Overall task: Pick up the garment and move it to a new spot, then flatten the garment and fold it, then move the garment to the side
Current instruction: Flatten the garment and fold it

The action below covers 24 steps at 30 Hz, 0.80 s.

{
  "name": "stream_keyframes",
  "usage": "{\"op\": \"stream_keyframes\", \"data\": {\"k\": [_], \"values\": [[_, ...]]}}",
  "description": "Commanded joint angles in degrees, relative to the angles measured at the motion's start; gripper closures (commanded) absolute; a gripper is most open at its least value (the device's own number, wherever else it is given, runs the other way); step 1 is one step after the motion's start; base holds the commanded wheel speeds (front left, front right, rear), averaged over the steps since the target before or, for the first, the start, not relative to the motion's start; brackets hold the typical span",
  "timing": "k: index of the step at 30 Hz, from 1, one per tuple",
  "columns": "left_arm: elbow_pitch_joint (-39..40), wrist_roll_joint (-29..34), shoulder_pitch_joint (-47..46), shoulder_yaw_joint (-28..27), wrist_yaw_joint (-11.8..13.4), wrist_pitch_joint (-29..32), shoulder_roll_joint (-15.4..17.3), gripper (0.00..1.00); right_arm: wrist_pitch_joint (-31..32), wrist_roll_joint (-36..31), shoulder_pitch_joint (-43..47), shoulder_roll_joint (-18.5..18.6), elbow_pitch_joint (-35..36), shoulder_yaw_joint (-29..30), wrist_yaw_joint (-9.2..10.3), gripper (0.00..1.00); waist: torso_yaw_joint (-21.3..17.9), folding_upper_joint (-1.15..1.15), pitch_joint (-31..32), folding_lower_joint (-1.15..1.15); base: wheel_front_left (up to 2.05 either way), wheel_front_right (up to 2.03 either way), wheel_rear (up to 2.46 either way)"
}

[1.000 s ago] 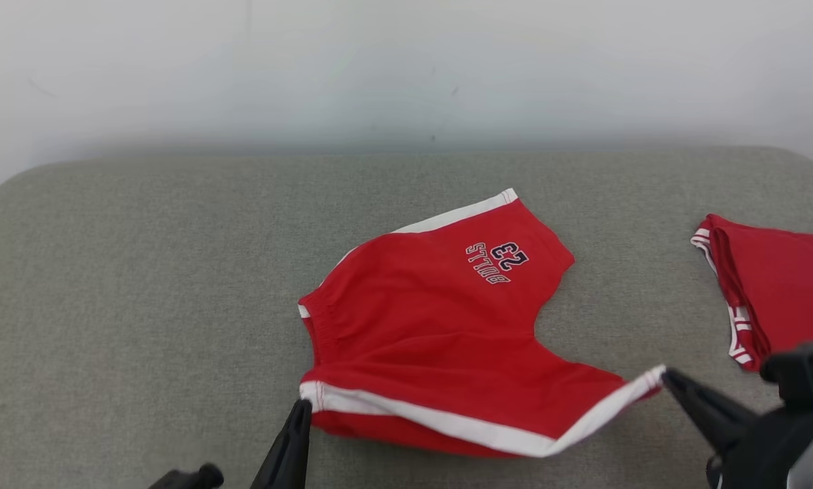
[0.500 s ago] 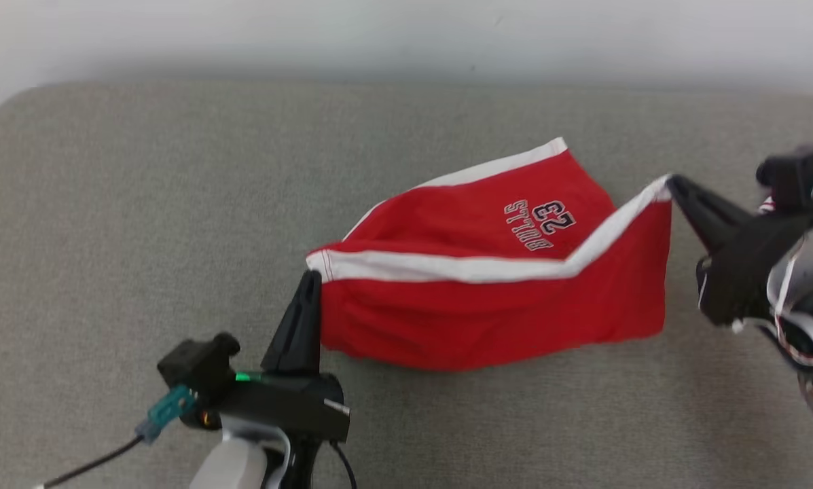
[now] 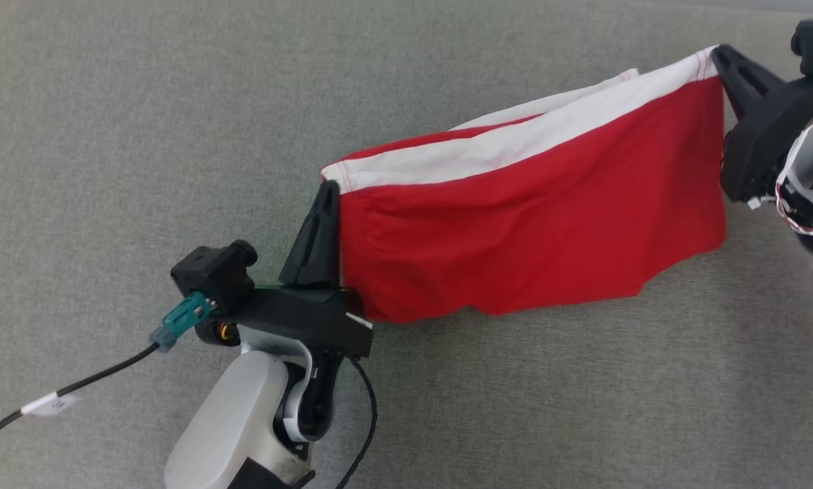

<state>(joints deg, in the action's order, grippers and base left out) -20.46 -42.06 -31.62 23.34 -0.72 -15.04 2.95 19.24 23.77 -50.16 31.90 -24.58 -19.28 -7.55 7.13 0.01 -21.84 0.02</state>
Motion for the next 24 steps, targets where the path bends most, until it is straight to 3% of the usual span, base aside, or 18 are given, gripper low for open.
{"op": "stream_keyframes", "data": {"k": [1, 14, 15, 16, 17, 24], "values": [[0.1, -0.9, -1.5, 0.9, 0.6, -0.2, 0.0, 1.00, -0.8, -1.2, -1.8, -0.7, -1.8, -0.2, 0.11, 1.00, 1.6, -0.01, -2.2, -0.02, 0.00, 0.00, 0.00], [-1.1, -3.5, -6.2, 3.3, 5.2, -0.2, 0.0, 1.00, -6.5, -4.5, -11.1, -3.7, -13.9, -1.2, 0.11, 1.00, 3.2, -0.01, -4.5, -0.02, 0.00, 0.00, 0.00], [-0.9, -3.7, -6.5, 3.3, 5.3, -0.2, 0.0, 0.55, -7.2, -4.8, -11.6, -4.0, -14.8, -1.0, 0.11, 1.00, 3.2, -0.01, -4.7, -0.02, 0.00, 0.00, 0.00], [-0.8, -3.8, -6.6, 3.3, 5.4, -0.2, 0.0, 0.00, -8.0, -4.7, -11.9, -4.6, -15.5, -1.0, 0.11, 0.65, 3.3, -0.01, -4.8, -0.02, 0.00, 0.00, 0.00], [-0.7, -4.0, -6.5, 3.1, 5.6, -0.2, 0.0, 0.00, -8.5, -4.3, -12.1, -5.1, -16.3, -0.8, 0.11, 0.00, 3.4, -0.01, -4.8, -0.02, 0.00, 0.00, 0.00], [-0.1, -0.8, -5.4, 1.3, 5.3, -0.2, 0.0, 0.00, -6.6, -1.7, -13.4, -6.0, -17.9, -3.2, 0.11, 0.00, 3.3, -0.01, -3.1, -0.02, 0.00, 0.00, 0.00]]}}
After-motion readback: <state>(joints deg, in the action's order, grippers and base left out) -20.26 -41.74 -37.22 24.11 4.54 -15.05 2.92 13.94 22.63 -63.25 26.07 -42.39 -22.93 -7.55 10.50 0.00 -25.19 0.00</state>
